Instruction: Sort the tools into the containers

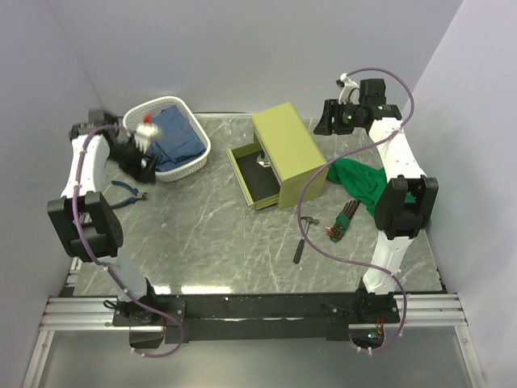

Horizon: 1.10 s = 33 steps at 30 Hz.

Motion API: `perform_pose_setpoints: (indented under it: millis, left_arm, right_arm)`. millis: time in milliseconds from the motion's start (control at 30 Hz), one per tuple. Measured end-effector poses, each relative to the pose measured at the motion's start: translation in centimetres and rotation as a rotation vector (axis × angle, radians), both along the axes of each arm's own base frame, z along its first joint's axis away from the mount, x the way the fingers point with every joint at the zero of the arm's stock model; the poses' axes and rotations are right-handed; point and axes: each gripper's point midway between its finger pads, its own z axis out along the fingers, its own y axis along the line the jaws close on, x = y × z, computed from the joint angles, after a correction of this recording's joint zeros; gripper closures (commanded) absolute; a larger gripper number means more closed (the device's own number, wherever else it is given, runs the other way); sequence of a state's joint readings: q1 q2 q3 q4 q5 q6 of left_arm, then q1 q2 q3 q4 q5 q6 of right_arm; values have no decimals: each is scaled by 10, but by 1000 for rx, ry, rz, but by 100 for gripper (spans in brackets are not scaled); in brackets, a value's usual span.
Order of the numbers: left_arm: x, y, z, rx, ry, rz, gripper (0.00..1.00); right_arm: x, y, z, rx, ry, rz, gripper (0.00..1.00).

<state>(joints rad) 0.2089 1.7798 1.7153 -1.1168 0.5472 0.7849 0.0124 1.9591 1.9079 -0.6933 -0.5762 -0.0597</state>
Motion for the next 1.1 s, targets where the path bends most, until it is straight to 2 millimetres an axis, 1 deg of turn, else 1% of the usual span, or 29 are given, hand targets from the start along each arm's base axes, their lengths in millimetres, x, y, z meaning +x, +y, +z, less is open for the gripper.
perform_pose_setpoints:
  millis: [33,67,100,133,200,267,333,433,500,633,733,767,833,867,900,933,1033,1100]
  left_arm:
    - [-18,9,-17,36,48,-39,21]
    - [-41,21,-40,79,111,-92,21]
    - [-56,29,-55,110,150,-135,22]
    - [-67,38,-66,137,176,-172,22]
    - [-77,52,-81,176,200,-222,24]
    - [-75,69,-88,219,186,-256,24]
    - [-66,85,-95,258,163,-275,25]
    - [-56,105,-109,311,150,-293,25]
    - [-49,114,-121,348,146,-314,26]
    - [-37,125,-142,399,126,-341,27]
    - [-27,132,-153,424,112,-342,48]
    - [-25,134,-157,432,111,-343,65]
    - [-24,136,-162,438,121,-343,78]
    - [-28,135,-164,431,136,-350,88]
    - [-29,135,-164,430,140,-351,95]
    - [-29,135,-164,432,141,-351,99]
    - [-31,133,-163,429,136,-357,99]
    - [-39,126,-159,405,151,-375,99]
  right_arm:
    - [1,1,2,5,-4,1,36]
    - [1,1,3,9,-6,2,36]
    - [1,2,4,15,-5,4,36]
    - [0,3,4,17,-4,5,36]
    - [0,3,4,20,-2,4,36]
    - [0,3,4,21,-2,5,36]
    - [0,3,4,22,-2,5,36]
    - [0,3,4,22,-2,5,36]
    - [0,3,4,22,-2,5,36]
    - [0,2,3,18,-2,2,36]
    - [1,2,3,14,-2,-1,36]
    - [1,1,3,11,-2,-1,36]
    - [1,1,2,8,-1,-2,36]
    - [1,0,1,5,-1,-3,36]
    - [1,0,1,2,-1,-4,36]
    - [1,0,0,0,-2,-6,36]
    - [1,-1,0,-7,-4,-6,36]
    - [2,-2,0,-8,-5,-7,36]
